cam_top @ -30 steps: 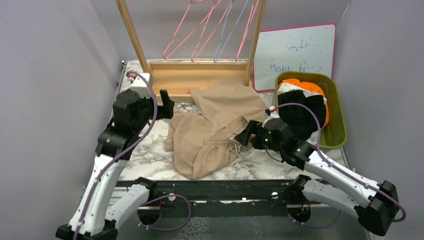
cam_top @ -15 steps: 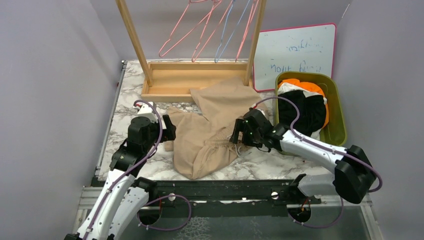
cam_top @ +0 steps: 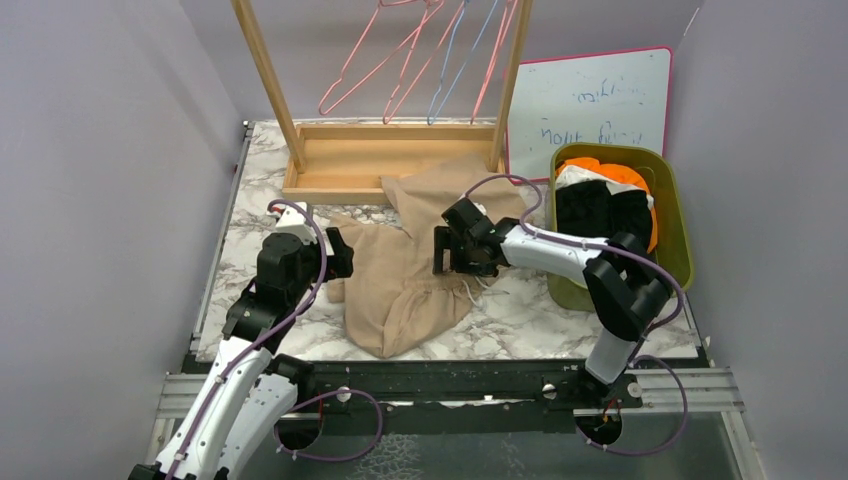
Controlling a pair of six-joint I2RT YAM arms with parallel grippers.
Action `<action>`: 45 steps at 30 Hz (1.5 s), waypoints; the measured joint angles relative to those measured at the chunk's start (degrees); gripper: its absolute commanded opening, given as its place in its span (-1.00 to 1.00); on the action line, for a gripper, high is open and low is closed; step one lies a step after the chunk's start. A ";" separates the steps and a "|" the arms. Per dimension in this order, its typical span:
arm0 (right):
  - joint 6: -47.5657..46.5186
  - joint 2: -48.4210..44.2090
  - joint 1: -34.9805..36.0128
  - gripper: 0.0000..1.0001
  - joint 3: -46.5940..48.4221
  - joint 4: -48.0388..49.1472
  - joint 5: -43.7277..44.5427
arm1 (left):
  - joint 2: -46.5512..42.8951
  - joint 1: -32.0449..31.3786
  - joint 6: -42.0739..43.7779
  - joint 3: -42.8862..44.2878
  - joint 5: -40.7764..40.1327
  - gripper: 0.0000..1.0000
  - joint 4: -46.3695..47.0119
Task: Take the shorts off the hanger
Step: Pick up the shorts at the center of the board.
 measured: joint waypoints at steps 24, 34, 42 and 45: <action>-10.47 -4.96 8.96 -0.96 -10.49 7.91 17.88 | -1.09 0.00 -0.59 -0.09 -0.22 0.85 0.28; -24.96 -30.95 8.63 -0.79 -19.93 14.97 2.97 | -1.42 0.00 -0.81 -0.11 -0.22 0.85 0.26; -29.14 -15.72 8.63 0.09 -16.41 14.25 -12.52 | -1.75 0.00 -0.83 -0.11 -0.24 0.85 0.26; -28.24 -12.17 8.61 0.55 -16.24 14.23 -16.90 | -1.81 0.00 -0.83 -0.13 -0.26 0.85 0.28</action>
